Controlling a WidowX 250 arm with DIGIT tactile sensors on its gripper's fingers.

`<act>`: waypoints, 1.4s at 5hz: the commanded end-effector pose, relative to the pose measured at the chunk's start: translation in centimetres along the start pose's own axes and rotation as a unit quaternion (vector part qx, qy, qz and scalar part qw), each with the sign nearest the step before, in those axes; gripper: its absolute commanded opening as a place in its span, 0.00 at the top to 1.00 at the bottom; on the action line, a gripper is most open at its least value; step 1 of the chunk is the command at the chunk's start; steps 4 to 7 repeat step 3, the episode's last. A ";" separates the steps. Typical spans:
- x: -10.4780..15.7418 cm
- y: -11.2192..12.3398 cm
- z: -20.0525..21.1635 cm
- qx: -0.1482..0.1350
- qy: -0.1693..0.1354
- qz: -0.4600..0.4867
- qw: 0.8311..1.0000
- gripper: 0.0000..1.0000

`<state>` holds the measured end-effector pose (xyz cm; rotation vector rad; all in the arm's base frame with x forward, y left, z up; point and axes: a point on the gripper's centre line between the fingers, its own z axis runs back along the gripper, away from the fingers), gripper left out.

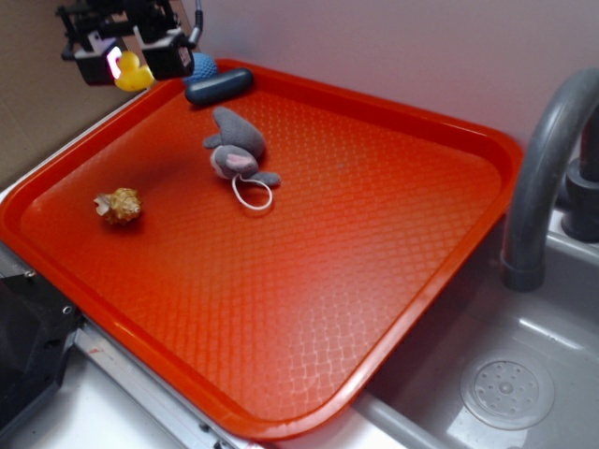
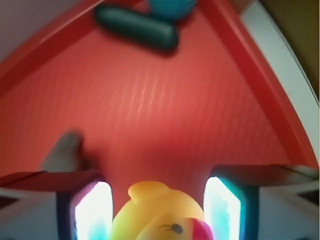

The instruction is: Grab the yellow duck.

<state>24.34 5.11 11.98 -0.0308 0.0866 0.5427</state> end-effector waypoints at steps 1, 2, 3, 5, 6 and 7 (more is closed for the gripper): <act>-4.7 -1.3 7.4 -0.050 -0.017 -0.080 0.995 1.00; -7.6 -1.8 10.6 -0.096 -0.035 -0.113 0.988 1.00; -8.0 -2.0 11.7 -0.120 0.025 -0.157 0.980 1.00; -8.0 -2.0 11.7 -0.120 0.025 -0.157 0.980 1.00; -8.0 -2.0 11.7 -0.120 0.025 -0.157 0.980 1.00; -8.0 -2.0 11.7 -0.120 0.025 -0.157 0.980 1.00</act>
